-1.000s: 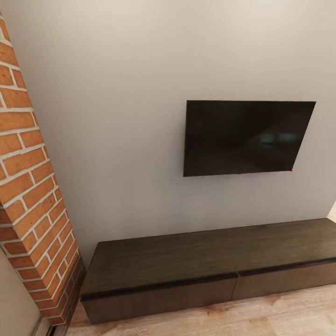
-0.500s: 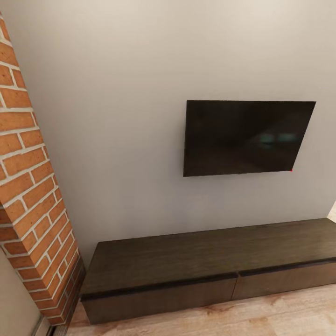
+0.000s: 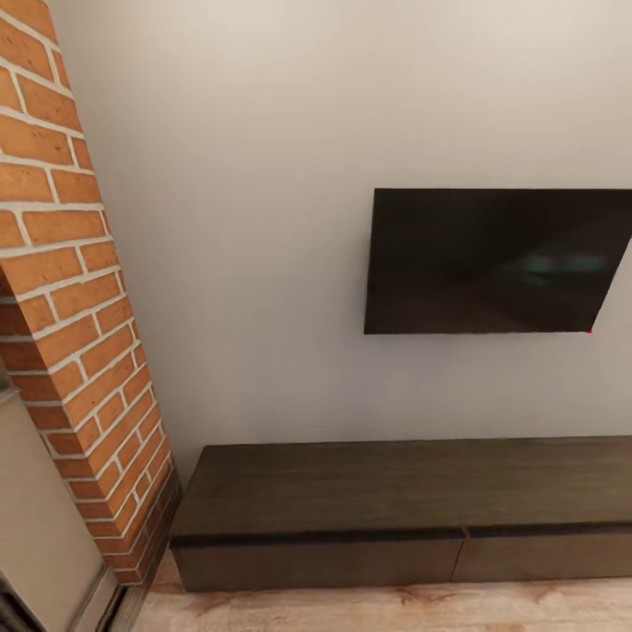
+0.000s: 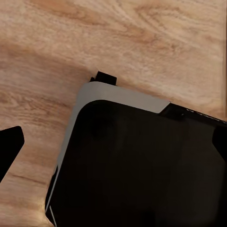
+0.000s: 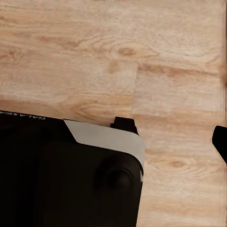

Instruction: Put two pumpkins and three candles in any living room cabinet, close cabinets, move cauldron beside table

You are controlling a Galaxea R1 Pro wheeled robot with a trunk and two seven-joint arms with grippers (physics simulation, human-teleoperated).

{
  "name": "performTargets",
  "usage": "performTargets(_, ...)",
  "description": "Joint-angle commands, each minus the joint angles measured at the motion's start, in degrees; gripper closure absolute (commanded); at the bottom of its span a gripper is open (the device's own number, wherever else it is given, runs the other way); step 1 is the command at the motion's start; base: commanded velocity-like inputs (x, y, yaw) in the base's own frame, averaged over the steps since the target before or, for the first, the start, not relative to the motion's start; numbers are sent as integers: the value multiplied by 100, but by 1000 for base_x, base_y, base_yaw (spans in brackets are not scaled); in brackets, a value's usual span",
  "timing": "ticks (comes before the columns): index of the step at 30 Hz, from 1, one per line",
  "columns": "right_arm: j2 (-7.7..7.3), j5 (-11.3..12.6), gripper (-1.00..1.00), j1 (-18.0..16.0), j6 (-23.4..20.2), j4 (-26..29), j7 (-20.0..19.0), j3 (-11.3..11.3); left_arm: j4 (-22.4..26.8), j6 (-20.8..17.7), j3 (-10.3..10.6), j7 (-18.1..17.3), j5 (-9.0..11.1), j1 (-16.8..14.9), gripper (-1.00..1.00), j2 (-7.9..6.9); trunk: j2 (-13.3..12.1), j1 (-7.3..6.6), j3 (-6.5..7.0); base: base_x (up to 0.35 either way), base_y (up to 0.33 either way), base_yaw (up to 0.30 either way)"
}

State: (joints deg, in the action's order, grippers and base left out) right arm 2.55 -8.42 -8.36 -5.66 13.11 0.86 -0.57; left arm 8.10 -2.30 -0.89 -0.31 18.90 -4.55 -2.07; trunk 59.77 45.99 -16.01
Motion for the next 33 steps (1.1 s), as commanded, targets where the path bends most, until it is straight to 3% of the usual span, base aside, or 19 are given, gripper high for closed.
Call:
performTargets(1, 0, -54, -100, 1, -41, 15, 8, -5, 8, -24, -7, 0, 33, -2, -100, -3, 5, 0, -7, 0, -304, 290)
performTargets(13, -1, -48, -100, 1, -46, 22, 35, -4, 32, -24, -8, 7, 22, -2, -100, -19, 5, 0, -7, 0, -272, 100)
performTargets(19, -1, -46, -100, 1, -49, 24, 43, 1, 59, -17, -8, -32, 18, -2, -100, -32, 5, 0, -7, 0, -61, 7)
performTargets(22, 86, -141, -100, 14, 49, -74, -36, -98, -40, 32, -68, -5, 31, 23, -100, -75, 5, 0, -7, 0, 0, 0)
performTargets(26, 76, -210, -100, 17, 92, -71, -40, -116, -57, 31, -74, -8, 24, 29, -100, -87, 5, 0, -7, 0, 0, 0)
performTargets(28, 96, -182, -100, 21, 135, -39, -73, -142, 9, -3, -101, -64, 28, 30, -100, -21, 5, 0, -7, 0, 0, 0)
performTargets(33, 74, -146, -100, 23, 168, -46, -107, -161, 53, -32, -73, -97, 66, -7, -100, -46, 5, 0, -7, 0, 0, 0)
